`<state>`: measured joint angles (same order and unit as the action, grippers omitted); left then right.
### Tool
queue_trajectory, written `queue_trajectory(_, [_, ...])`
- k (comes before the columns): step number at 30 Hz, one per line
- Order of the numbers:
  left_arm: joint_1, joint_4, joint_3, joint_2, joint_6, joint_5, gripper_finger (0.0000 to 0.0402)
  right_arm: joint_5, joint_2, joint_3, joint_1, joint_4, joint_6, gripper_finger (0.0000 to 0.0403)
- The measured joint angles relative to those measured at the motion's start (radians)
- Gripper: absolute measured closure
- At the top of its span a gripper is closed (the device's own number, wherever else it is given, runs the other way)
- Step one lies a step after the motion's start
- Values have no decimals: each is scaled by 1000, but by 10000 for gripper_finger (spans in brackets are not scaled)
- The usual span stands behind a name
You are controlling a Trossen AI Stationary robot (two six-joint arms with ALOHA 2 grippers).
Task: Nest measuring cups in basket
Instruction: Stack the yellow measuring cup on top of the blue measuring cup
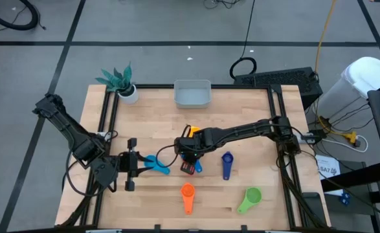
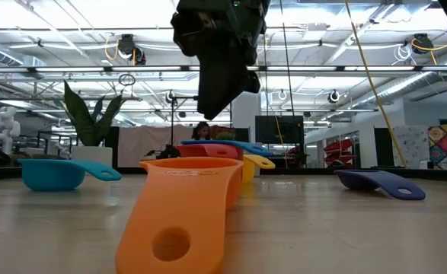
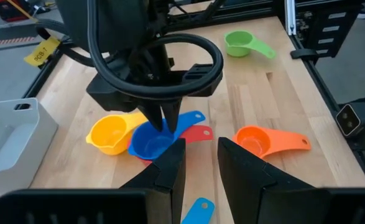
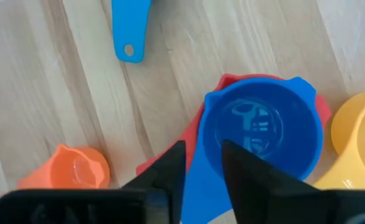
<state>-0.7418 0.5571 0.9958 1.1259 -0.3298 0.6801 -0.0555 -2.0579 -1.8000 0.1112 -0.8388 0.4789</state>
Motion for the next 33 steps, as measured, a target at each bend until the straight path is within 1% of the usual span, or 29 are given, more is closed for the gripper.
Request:
queue_trajectory(6, [0,1,0,0,-2,0,305,6,10,0,-1,-9,-4,259])
queue_trajectory(8, [0,9,0,0,-7,0,305,43,30,0,-3,-44,-17,251])
queue_trajectory(13, [0,101,0,0,-84,-1,305,152,83,-1,-5,-219,-54,249])
queue_trajectory(18, [1,121,0,16,-127,-2,305,230,96,6,33,-348,-65,256])
queue_trajectory(24, [21,138,0,77,-176,-7,305,225,95,128,60,-351,-22,263])
queue_trajectory(28, [34,154,0,128,-188,-37,305,259,99,214,60,-308,-27,264])
queue_trajectory(33, [37,142,0,141,-204,-36,305,268,156,263,33,-240,-24,264])
